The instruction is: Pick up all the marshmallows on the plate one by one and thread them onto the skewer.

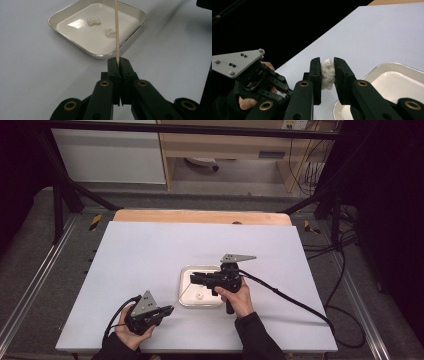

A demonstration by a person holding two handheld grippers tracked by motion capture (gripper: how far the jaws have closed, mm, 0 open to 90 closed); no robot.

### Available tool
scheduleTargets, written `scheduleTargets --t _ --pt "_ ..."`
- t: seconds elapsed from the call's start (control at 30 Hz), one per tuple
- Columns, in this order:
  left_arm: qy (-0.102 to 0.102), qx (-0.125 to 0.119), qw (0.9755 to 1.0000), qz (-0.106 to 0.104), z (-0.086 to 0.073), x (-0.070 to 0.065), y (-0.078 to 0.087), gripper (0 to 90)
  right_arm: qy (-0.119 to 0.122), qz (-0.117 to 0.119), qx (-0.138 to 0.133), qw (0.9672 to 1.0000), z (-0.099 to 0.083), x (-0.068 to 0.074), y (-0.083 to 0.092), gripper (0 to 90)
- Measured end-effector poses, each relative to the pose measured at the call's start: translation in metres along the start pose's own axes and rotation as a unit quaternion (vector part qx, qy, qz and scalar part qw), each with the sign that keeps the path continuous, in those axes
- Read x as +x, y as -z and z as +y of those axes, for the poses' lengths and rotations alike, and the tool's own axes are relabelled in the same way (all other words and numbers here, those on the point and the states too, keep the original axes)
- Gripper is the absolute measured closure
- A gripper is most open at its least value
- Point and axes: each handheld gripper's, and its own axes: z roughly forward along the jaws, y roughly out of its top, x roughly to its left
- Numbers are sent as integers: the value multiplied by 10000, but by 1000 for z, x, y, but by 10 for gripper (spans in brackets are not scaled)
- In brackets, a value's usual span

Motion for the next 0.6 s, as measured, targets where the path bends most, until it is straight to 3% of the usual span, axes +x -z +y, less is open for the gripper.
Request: scheduleTargets --t 0.5,0.6 --pt "-3 -56 9999 121 0 -2 2 889 33 103 -18 9999 -9 4 -4 792" --pt "61 -305 9995 -20 4 -2 5 889 -49 257 131 9996 -12 5 -8 788"
